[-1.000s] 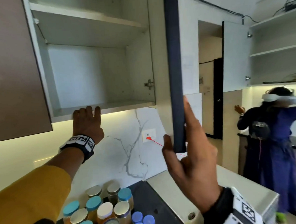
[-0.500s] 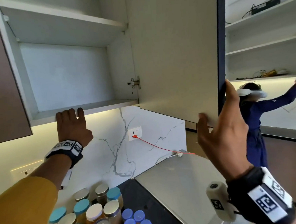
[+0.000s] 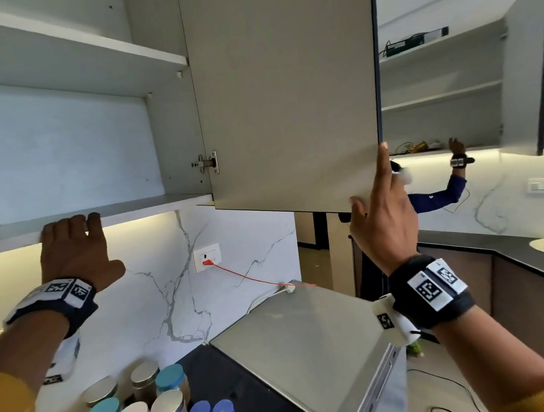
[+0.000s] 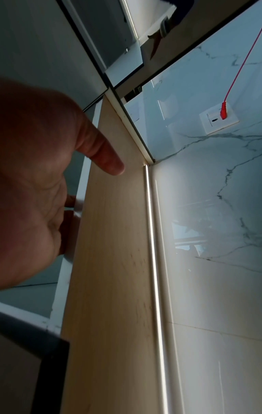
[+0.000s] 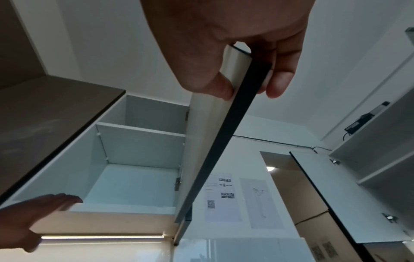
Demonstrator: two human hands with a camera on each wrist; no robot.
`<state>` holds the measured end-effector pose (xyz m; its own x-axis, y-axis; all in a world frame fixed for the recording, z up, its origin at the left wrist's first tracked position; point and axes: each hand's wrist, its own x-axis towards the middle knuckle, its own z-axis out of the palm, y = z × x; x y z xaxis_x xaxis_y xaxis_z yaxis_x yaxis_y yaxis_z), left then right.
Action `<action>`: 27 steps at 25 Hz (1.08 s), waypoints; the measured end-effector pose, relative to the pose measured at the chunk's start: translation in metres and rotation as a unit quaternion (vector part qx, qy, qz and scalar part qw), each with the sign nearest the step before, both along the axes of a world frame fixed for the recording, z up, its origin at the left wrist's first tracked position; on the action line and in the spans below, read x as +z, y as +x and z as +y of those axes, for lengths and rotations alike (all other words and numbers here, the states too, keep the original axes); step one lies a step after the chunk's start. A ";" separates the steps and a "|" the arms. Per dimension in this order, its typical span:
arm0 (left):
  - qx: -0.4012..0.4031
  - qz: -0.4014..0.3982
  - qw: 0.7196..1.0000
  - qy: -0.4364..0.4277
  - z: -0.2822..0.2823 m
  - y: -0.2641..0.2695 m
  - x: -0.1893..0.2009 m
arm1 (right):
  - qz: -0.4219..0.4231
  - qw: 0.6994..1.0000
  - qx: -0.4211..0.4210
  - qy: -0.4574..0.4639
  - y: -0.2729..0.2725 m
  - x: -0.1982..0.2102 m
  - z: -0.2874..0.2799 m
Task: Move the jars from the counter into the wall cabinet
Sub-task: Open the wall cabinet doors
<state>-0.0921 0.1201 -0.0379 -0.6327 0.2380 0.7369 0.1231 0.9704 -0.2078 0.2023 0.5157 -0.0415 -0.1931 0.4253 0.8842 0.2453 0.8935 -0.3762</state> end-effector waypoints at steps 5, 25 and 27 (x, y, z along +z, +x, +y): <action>0.006 -0.011 1.000 -0.002 -0.001 0.002 -0.002 | -0.067 0.997 -0.031 0.020 -0.002 0.006 0.024; -0.006 -0.008 1.000 -0.013 -0.005 0.004 -0.002 | -0.147 0.976 -0.136 0.085 -0.029 0.008 0.065; -0.008 -0.008 1.000 -0.013 -0.005 0.005 -0.003 | -0.142 0.976 -0.138 0.091 -0.030 0.007 0.064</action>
